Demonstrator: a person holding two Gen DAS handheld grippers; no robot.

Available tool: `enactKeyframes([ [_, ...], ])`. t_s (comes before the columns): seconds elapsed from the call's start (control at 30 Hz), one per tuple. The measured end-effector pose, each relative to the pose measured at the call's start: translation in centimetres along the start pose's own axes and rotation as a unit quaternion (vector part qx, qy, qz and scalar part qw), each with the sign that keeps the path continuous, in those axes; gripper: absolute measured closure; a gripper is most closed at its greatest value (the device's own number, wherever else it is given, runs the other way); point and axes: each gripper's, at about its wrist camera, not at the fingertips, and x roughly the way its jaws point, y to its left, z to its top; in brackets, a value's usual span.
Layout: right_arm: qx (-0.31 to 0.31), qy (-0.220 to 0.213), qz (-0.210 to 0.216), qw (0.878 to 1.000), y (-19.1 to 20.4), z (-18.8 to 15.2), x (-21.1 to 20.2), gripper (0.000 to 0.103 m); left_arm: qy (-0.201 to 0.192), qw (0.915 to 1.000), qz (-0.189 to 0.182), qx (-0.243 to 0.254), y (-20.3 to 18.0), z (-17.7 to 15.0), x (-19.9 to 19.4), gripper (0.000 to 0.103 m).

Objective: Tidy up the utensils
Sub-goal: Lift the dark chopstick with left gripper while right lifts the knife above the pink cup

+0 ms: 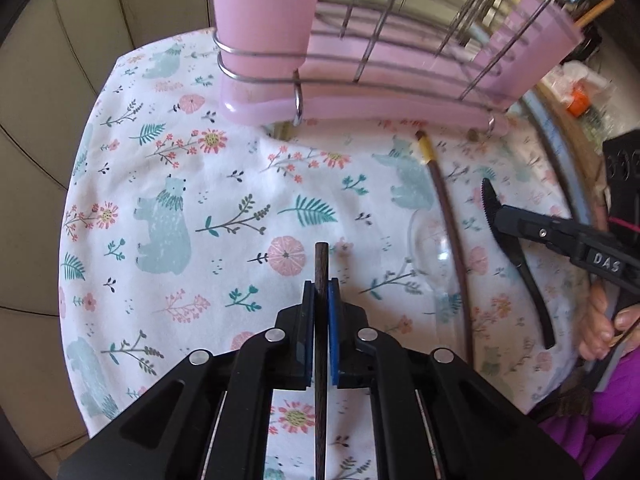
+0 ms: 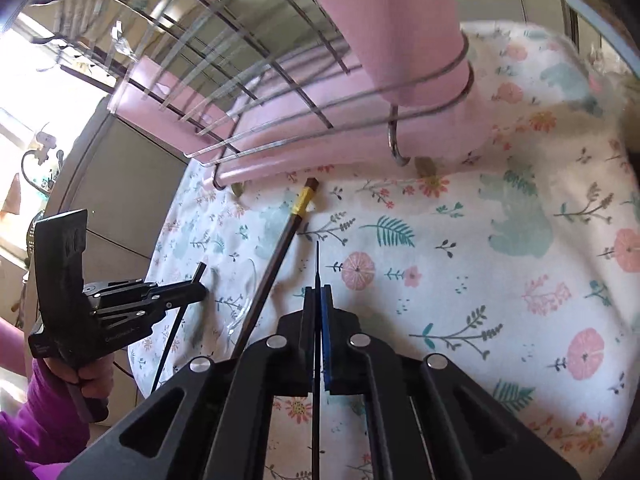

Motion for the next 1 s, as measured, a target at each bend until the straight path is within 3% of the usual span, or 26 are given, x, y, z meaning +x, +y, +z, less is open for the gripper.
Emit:
enactKeyframes([
  [0.2,-0.035,-0.095,0.014,0.995,2.1,0.7,-4.5,0.101,-0.110,0.9931,-0.032,-0.023,0.4,-0.3,-5.3,0.098],
  [0.37,-0.090,-0.203,0.003,0.975,5.0,1.8,-9.3,0.101,-0.230,0.9716,-0.037,-0.042,1.0,0.2,-11.4,0.098],
  [0.47,-0.121,-0.272,-0.012,0.954,6.7,2.5,-12.1,0.101,-0.316,0.9468,-0.033,-0.054,1.1,0.7,-15.6,0.098],
  [0.53,-0.138,-0.328,-0.020,0.934,7.9,3.3,-14.2,0.101,-0.369,0.9272,-0.027,-0.062,0.5,2.0,-17.6,0.098],
  [0.73,-0.169,-0.438,-0.043,0.882,10.1,5.3,-17.5,0.101,-0.481,0.8708,-0.031,-0.099,0.3,4.9,-21.0,0.098],
  [0.87,-0.167,-0.472,-0.056,0.864,9.9,6.2,-18.1,0.101,-0.528,0.8405,-0.010,-0.120,0.2,6.6,-21.2,0.098],
  [0.93,-0.157,-0.480,-0.057,0.861,9.3,6.9,-18.0,0.101,-0.556,0.8214,0.007,-0.128,0.1,7.5,-21.0,0.098],
  [1.0,-0.146,-0.485,-0.059,0.860,8.8,7.4,-17.9,0.101,-0.570,0.8100,0.016,-0.136,0.3,8.4,-20.8,0.098],
])
